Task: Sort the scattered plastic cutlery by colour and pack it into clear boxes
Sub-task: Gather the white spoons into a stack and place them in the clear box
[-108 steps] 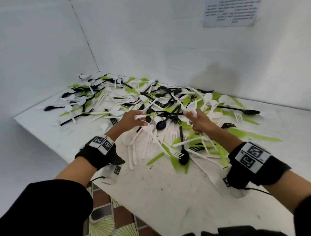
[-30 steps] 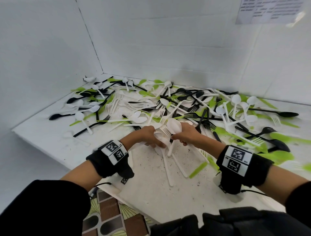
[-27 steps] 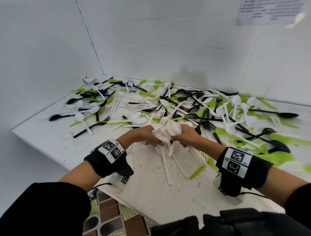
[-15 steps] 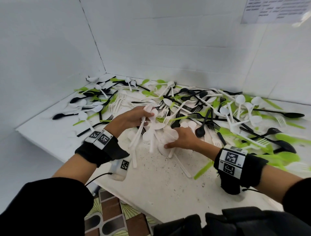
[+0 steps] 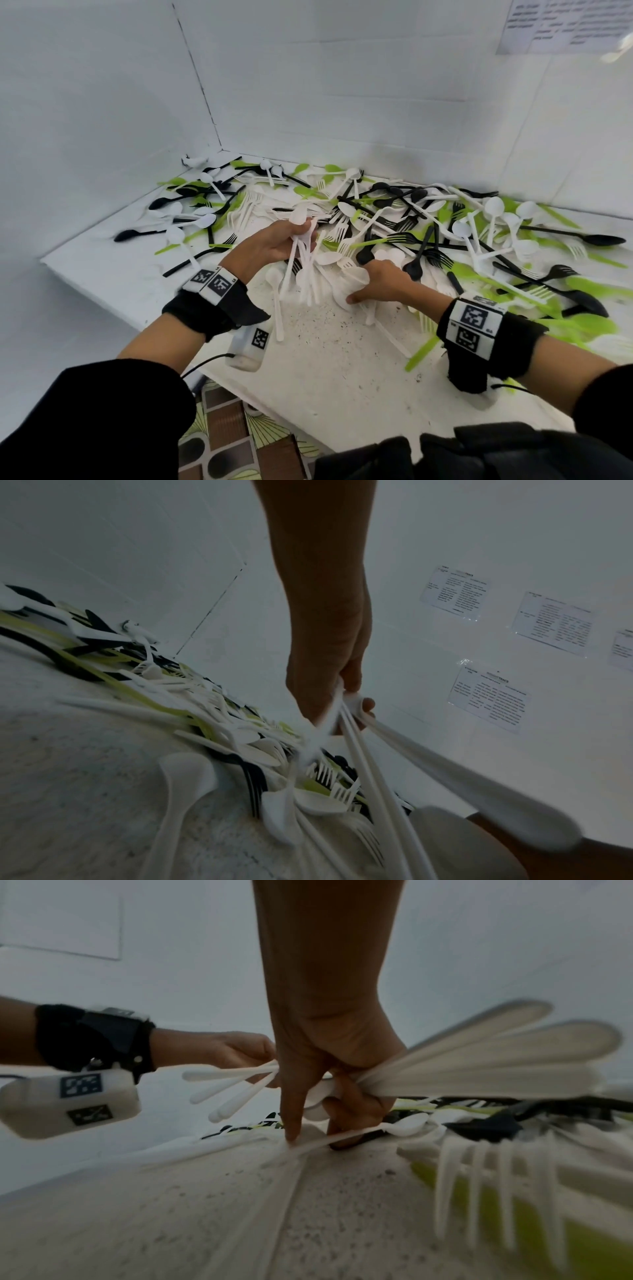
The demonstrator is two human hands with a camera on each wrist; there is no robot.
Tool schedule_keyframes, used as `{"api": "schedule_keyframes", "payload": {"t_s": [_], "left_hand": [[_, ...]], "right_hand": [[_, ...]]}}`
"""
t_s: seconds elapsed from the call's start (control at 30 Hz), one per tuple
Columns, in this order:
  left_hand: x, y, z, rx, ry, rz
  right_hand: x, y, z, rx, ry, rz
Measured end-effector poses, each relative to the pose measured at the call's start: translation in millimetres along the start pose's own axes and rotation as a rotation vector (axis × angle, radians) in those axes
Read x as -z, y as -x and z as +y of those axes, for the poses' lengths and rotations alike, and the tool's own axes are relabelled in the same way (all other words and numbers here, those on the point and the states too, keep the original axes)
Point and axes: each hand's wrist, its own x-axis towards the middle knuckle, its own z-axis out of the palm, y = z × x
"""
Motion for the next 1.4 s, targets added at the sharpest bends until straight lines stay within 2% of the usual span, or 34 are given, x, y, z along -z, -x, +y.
{"api": "schedule_keyframes", "payload": {"t_s": [0.3, 0.43, 0.53, 0.63, 0.7, 0.87, 0.97, 1.1, 1.27, 1.4], "left_hand": [[12, -4, -2, 0.114, 0.014, -0.101], [11, -13, -7, 0.099, -0.001, -0.072], [6, -17, -13, 0.093, -0.025, -0.069], [0, -16, -17, 0.071, -0.071, -0.130], [-5, -15, -20, 0.017, -0.234, -0.174], [-19, -9, -29, -0.141, -0.899, -0.364], [-28, -11, -35, -0.089, -1.218, -0.472], [-35, -19, -39, -0.111, -1.700, -0.470], [-35, -23, -42, -0.192, -1.819, -0.414], [-33, -25, -46, -0.318, -1.815, -0.401]], "right_hand": [[5, 4, 14, -0.095, -0.266, 0.223], [16, 9, 8, -0.043, -0.519, 0.386], [29, 14, 2, 0.006, -0.607, 0.500], [41, 15, -2, 0.055, -0.790, 0.572], [49, 18, -4, 0.074, -0.929, 0.553], [66, 22, 1, 0.043, -1.092, 0.526], [71, 18, 12, 0.010, -1.093, 0.472], [67, 11, 26, -0.014, -1.028, 0.418], [60, 0, 42, -0.049, -0.845, 0.224], [51, -4, 45, -0.092, -0.483, 0.175]]}}
